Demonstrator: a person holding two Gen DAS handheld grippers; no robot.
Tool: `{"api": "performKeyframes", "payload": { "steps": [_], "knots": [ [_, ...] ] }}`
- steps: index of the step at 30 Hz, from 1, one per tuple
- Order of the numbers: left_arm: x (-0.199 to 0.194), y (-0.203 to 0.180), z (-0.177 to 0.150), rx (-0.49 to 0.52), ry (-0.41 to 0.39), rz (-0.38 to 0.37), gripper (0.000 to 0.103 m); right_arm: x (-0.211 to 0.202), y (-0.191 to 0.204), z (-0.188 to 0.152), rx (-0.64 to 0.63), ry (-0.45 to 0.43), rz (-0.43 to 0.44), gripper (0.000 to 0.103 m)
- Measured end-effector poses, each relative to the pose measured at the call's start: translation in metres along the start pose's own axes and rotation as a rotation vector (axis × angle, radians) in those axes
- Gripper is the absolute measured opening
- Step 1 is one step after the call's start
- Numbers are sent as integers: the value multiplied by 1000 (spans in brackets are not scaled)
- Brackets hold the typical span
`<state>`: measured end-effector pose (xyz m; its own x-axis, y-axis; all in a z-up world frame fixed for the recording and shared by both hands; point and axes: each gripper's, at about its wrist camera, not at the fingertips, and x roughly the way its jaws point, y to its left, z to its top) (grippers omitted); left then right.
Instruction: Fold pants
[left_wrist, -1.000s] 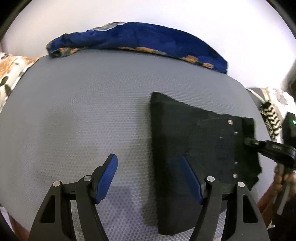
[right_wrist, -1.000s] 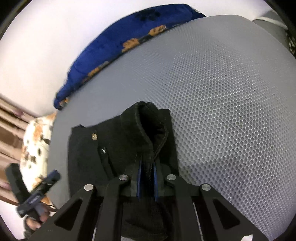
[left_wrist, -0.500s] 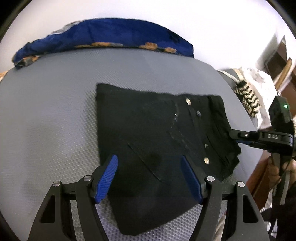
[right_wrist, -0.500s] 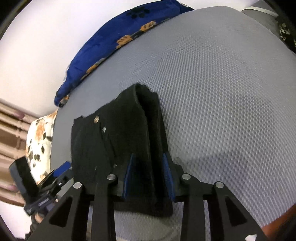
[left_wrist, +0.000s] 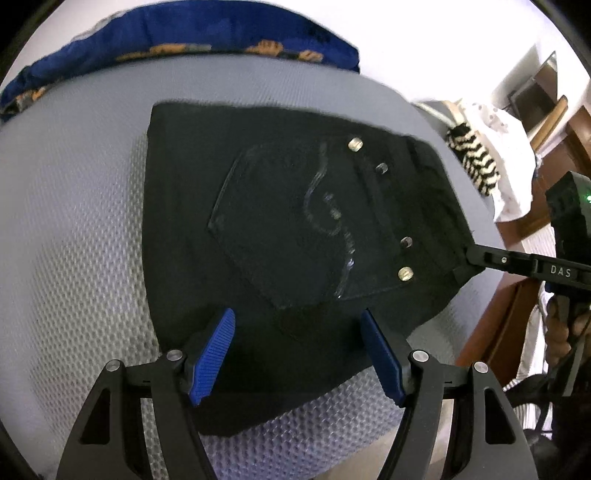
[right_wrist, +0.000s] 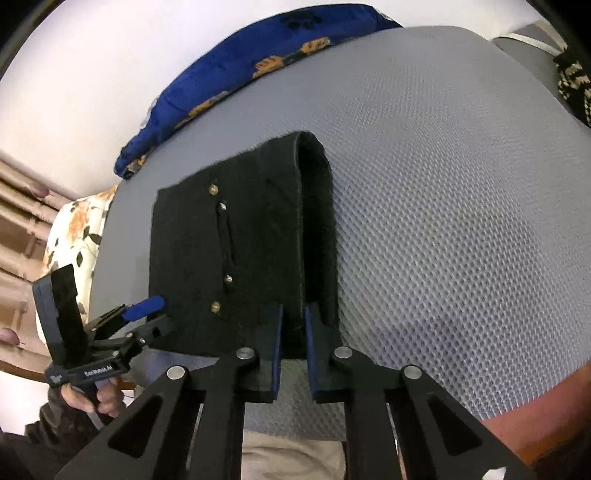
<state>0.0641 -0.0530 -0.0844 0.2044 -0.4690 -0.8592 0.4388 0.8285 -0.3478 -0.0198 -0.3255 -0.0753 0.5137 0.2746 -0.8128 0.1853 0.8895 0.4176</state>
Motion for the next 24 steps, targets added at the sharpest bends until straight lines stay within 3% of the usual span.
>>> {"api": "performKeyframes", "payload": {
  "steps": [8,15,18,24],
  "knots": [
    [8,-11,-3,41,-4,61,71,15,-12,1,62,29,19,13],
    [1,-18,-3,68,-29,113,71,7,-17,6,55,11,-4,33],
    [-7,-23,-2,88,-64,143,71,3,-17,11,41,16,-6,35],
    [-30,-21,-1,111,-144,220,71,-6,-4,24,-27,-12,-33,50]
  ]
}}
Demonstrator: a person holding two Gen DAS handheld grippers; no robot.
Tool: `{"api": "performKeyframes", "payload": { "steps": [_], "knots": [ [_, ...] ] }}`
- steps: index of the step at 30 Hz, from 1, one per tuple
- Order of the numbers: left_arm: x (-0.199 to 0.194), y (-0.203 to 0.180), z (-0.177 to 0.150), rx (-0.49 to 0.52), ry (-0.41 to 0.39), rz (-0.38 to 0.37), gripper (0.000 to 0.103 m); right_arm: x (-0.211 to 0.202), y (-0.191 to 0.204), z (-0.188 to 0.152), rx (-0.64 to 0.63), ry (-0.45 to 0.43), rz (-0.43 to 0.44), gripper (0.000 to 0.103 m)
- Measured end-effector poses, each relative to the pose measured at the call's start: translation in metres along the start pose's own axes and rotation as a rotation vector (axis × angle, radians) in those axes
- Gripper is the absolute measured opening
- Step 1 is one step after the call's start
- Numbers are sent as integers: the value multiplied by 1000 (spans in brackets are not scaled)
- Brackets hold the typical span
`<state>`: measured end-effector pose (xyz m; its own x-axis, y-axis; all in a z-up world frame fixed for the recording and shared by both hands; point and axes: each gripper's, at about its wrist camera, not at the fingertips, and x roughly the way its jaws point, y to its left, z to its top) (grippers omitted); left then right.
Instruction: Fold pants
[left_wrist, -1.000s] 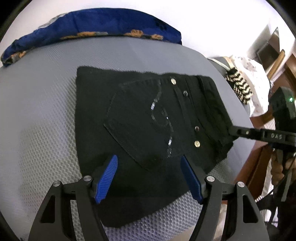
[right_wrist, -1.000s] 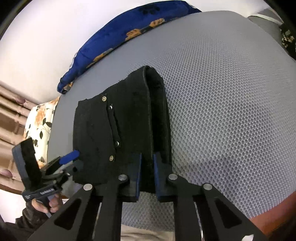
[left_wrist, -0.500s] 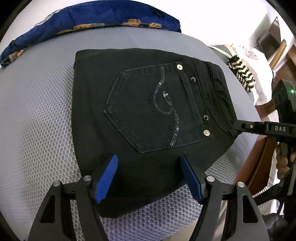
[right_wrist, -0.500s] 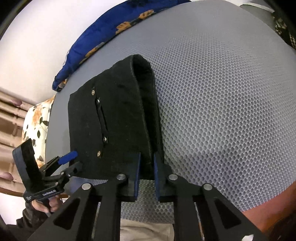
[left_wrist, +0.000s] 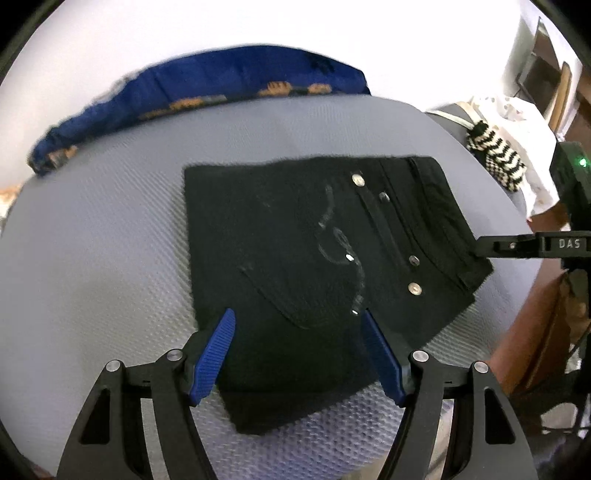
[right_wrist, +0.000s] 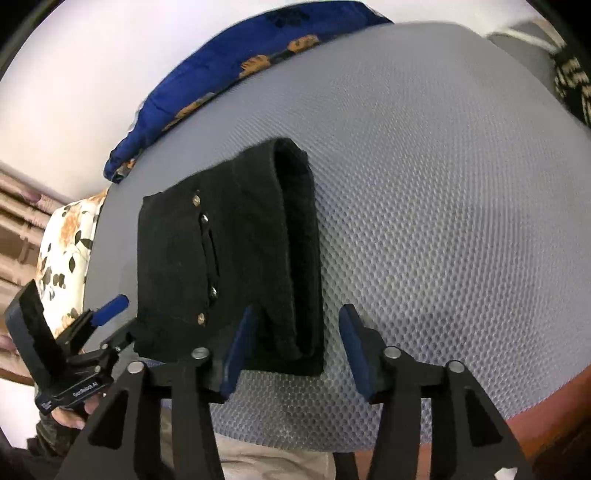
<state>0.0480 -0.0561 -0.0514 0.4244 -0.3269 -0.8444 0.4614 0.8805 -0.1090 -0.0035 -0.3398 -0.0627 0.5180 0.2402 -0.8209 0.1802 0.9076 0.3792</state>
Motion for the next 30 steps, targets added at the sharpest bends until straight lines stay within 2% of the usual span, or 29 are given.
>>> {"api": "performKeyframes", "payload": {
  "steps": [3,7,14,19,26,30],
  "knots": [
    [-1,9,5,-8,-13,23,71,1,4,8,-25,-8,-2,54],
    [3,26,9,-74,0,10,71,9,4,18,-45,-4,10,54],
    [14,71,6,-267,51,-118,71,20,-7,22,-28,13,66,54],
    [27,91,5,-363,82,-214,71,32,-24,23,6,57,158,54],
    [48,107,5,-460,134,-335,71,43,-44,24,21,96,285,55],
    [58,111,9,-464,147,-356,71,49,-55,27,7,119,317,55]
  ]
}}
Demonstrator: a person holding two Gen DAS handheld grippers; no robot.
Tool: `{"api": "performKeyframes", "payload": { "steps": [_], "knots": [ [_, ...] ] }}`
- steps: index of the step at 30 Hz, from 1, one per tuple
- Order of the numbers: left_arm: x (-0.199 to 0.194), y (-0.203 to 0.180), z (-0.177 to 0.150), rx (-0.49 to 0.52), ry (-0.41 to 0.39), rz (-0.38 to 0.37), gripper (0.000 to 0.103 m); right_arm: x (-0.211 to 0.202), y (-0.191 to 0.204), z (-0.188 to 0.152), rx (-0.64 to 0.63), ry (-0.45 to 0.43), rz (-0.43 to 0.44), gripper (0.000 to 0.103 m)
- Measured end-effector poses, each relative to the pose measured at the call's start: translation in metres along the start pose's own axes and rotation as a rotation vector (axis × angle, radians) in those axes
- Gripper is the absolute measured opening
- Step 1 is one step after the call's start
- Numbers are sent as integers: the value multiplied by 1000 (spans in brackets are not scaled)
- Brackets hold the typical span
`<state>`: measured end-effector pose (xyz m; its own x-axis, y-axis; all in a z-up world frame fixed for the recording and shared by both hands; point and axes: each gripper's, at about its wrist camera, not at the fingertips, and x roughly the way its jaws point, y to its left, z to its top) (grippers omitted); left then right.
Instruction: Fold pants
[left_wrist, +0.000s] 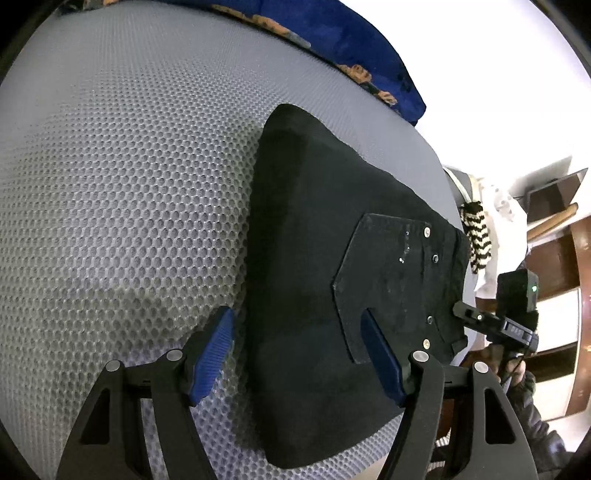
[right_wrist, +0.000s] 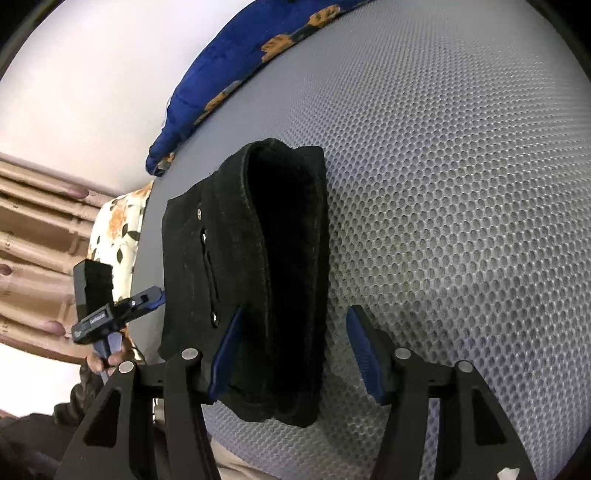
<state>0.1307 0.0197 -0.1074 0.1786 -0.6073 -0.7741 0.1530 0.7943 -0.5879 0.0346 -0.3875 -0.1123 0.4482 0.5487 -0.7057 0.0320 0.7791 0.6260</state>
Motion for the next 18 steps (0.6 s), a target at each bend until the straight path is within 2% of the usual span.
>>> {"api": "performKeyframes", "payload": {
  "steps": [5,7,9,17,18],
  "knots": [
    [7,-3,8,1,14,-48,71,6,-8,11,-14,21,78,53],
    [9,-5,7,8,16,-65,71,14,-11,15,-4,44,117,43],
    [11,-6,8,15,17,-74,71,18,-12,18,-1,45,150,42],
    [25,-17,19,48,6,-81,70,29,-11,27,2,38,203,37],
    [26,-20,19,57,2,-68,65,28,-11,26,2,27,192,35]
  ]
}}
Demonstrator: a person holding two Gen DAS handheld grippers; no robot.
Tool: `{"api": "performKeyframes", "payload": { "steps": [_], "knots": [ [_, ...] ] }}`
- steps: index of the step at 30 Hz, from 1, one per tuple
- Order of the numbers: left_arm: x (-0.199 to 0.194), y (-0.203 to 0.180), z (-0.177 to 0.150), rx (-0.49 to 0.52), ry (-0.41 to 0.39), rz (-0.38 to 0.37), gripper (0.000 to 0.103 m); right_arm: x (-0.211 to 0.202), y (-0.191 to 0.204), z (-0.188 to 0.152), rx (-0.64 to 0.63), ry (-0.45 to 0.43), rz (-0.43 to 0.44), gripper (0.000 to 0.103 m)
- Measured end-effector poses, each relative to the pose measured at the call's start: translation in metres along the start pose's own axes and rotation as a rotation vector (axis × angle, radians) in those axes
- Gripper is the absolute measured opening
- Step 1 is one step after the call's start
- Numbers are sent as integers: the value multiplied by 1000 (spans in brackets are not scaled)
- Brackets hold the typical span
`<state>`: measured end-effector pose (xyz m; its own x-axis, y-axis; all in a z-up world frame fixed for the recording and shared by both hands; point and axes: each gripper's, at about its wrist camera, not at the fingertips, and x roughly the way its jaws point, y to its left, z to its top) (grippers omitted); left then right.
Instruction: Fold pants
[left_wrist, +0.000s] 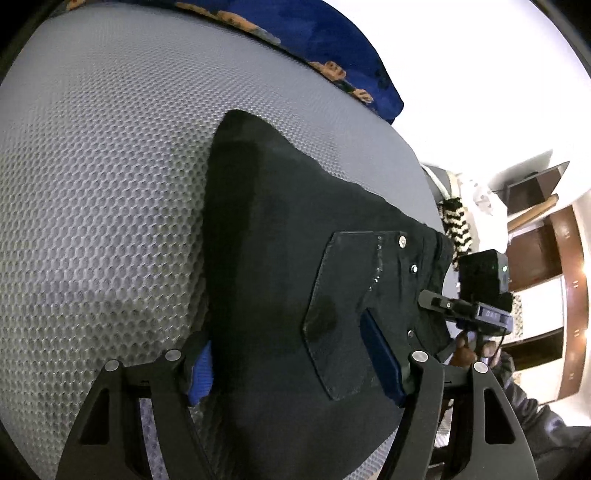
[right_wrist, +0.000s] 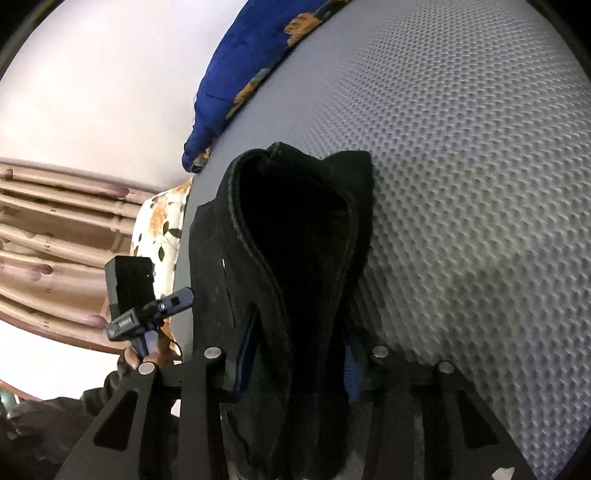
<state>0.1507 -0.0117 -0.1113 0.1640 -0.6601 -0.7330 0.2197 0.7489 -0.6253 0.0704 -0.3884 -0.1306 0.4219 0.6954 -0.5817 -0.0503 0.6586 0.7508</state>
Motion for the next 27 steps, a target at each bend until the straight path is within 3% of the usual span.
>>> {"api": "performKeyframes", "payload": {
  "steps": [2,6,12,19,27],
  "knots": [
    [1,-4,-3,21,-12,57,54,-1,5,-4,6,-20,-21,32],
    [-5,-6,-6,23,-24,101,34,-6,23,-12,-3,-61,-79,28],
    [-22,-21,-10,101,-58,162,22,-14,58,-16,-35,-106,-120,23],
    [-44,-27,-3,128,-97,185,20,2,86,1,-47,-99,-124,22],
    [-69,-15,41,115,-160,221,20,33,105,52,-77,-90,-87,22]
  ]
}}
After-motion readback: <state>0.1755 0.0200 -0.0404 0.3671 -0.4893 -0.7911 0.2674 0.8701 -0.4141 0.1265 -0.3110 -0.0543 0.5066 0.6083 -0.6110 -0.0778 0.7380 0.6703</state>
